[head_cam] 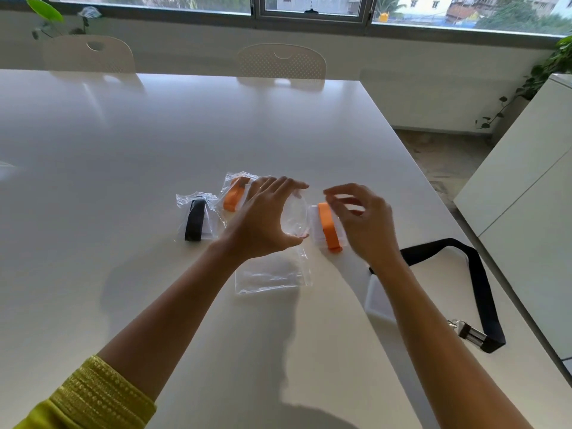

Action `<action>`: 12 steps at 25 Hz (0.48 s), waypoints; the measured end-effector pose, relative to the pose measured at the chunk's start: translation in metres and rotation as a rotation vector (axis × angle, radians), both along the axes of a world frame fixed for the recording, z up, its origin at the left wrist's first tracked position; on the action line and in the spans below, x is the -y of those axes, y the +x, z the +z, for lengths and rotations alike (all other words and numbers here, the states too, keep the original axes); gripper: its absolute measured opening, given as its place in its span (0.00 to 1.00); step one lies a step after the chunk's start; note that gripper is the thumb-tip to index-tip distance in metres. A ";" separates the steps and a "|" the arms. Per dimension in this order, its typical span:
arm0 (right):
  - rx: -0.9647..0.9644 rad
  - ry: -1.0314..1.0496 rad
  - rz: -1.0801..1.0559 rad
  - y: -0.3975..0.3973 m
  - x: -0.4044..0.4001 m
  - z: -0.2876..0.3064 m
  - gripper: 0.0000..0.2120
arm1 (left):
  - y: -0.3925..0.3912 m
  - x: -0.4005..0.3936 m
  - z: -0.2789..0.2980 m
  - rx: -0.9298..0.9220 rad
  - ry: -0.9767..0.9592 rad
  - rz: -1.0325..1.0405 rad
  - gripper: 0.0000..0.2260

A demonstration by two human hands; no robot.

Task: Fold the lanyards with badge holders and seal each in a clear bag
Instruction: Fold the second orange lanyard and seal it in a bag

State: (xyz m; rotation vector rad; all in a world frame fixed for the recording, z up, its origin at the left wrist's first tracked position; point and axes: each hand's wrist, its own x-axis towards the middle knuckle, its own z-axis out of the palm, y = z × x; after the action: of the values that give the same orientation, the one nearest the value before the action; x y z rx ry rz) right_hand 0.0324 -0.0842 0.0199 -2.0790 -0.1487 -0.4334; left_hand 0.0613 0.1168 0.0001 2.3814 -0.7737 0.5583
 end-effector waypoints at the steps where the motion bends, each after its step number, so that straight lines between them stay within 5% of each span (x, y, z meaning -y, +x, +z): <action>1: -0.084 -0.041 -0.053 0.003 0.009 0.004 0.06 | -0.001 -0.003 0.000 0.001 -0.018 0.009 0.33; 6: -0.649 -0.390 -0.096 0.012 0.023 -0.001 0.31 | 0.000 -0.013 0.002 -0.004 -0.082 0.029 0.34; 12: -0.688 -0.485 -0.169 0.021 0.015 -0.014 0.32 | -0.003 -0.012 0.000 -0.025 -0.108 0.033 0.34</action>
State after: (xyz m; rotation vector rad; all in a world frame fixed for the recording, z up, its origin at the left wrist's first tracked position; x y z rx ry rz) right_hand 0.0532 -0.0992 0.0055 -2.6057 0.3667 0.2658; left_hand 0.0584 0.1289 0.0001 2.3009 -0.6775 0.5681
